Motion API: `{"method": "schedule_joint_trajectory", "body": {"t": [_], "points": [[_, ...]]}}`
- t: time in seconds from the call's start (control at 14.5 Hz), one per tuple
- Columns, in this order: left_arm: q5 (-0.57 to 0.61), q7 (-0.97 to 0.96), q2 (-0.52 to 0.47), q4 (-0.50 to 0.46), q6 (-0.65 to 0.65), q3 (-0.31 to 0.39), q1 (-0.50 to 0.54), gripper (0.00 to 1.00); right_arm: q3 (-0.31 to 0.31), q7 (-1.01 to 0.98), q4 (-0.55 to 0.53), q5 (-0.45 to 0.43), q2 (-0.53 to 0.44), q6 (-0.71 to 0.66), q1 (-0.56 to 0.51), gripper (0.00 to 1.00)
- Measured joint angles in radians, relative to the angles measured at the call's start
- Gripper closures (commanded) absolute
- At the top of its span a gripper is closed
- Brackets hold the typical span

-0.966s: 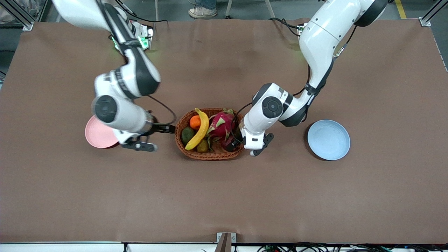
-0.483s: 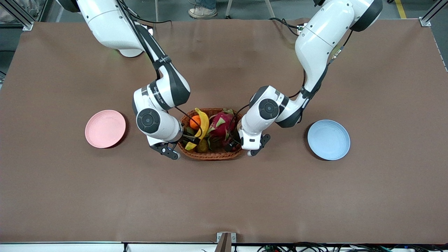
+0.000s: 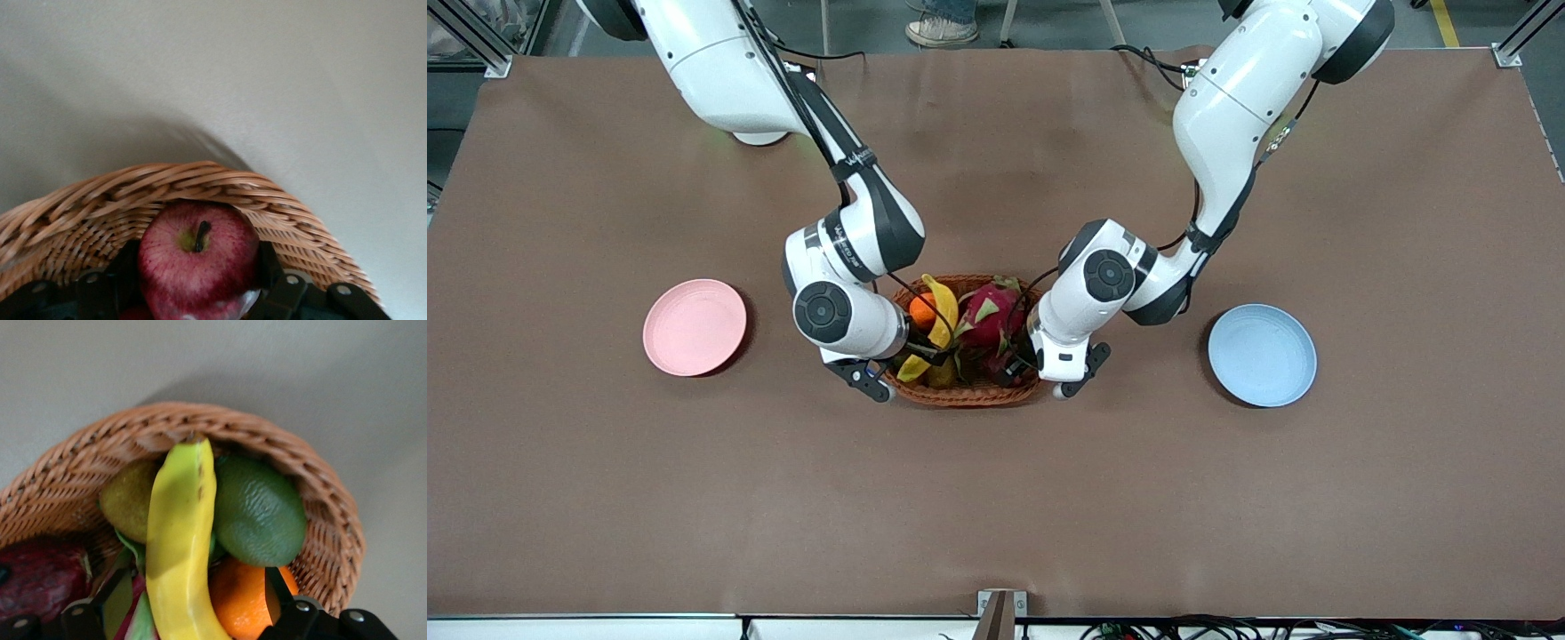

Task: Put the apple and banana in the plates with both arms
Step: 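Lift the red apple with the left gripper toward the blue plate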

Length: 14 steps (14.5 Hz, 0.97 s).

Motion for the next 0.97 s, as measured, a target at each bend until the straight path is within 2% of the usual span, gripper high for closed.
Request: {"method": "schedule_joint_trajectory", "body": {"t": [0.21,0.41,0.62,0.83,0.97], "points": [[0.0,-0.022,-0.058,0.022,-0.074,0.005,0.006,0.58,-0.001,0.001,0.004,0.008,0.008,0.002,0.003,0.14],[0.005,-0.024,-0.171,0.032,-0.239,0.039,0.012,0.56,-0.001,0.001,0.008,0.009,0.012,0.002,0.003,0.18],[0.064,-0.001,-0.27,0.03,-0.411,0.056,0.069,0.56,-0.001,0.001,0.018,0.009,0.019,0.007,0.003,0.22],[0.148,0.08,-0.31,0.012,-0.572,0.057,0.14,0.55,0.0,0.001,0.028,0.01,0.031,0.011,0.007,0.26],[0.191,0.151,-0.313,-0.02,-0.616,0.057,0.19,0.53,0.0,0.001,0.03,0.01,0.033,0.015,0.008,0.27]]}}
